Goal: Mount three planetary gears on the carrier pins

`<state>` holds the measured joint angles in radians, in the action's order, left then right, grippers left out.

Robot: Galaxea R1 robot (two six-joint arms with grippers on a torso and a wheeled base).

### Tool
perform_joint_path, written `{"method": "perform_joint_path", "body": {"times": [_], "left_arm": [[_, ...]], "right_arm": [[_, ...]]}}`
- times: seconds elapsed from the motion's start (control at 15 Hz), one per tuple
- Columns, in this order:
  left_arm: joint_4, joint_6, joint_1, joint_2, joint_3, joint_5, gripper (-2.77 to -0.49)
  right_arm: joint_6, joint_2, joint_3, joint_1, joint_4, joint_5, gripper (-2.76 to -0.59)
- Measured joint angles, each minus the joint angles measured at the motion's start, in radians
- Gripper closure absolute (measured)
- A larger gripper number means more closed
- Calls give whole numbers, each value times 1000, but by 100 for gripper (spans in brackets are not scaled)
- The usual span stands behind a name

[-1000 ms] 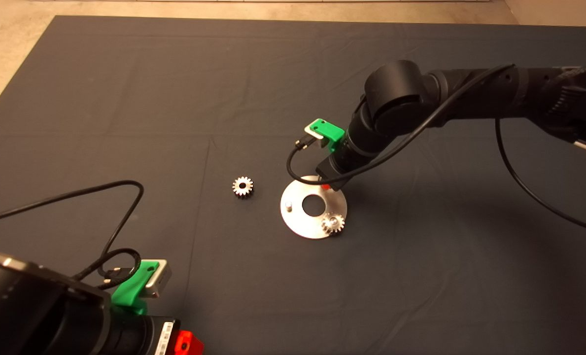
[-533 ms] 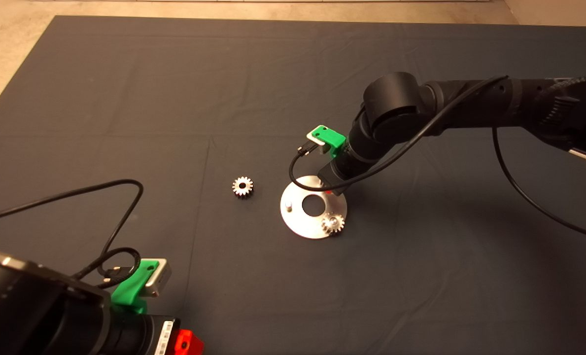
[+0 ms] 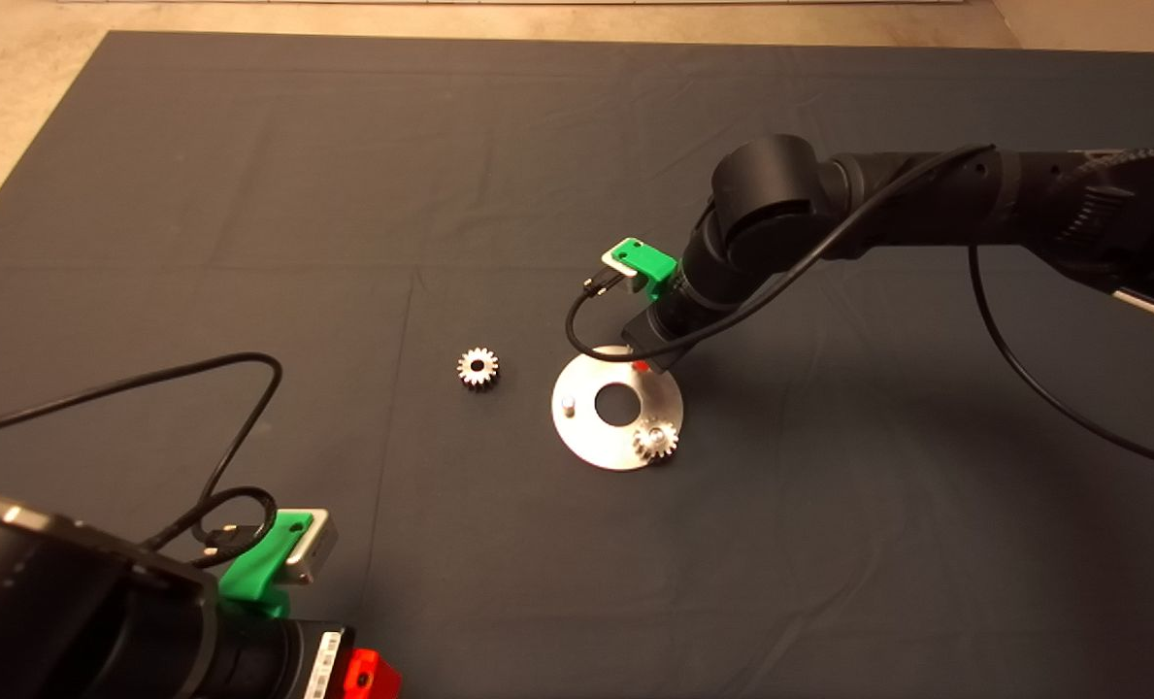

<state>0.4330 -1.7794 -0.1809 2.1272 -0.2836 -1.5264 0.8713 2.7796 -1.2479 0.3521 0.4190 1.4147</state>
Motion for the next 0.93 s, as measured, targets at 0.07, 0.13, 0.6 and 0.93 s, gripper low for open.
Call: {"method": "perform_joint_path", "body": {"times": [0.07,0.13,0.6,0.93], "left_arm": [[0,0,0,0,0,0,-277],[0,0,0,0,0,0,-277],[0,0,0,0,0,0,-277],[0,0,0,0,0,0,-277]], "right_arm": [[-3,5,-10,1,6,-2,-89],[-4,9,-14,2,8,-1,-89],[-3,27,-23,1,15,6,-89],[-4,24,-4,-3,19,12,-89]]}}
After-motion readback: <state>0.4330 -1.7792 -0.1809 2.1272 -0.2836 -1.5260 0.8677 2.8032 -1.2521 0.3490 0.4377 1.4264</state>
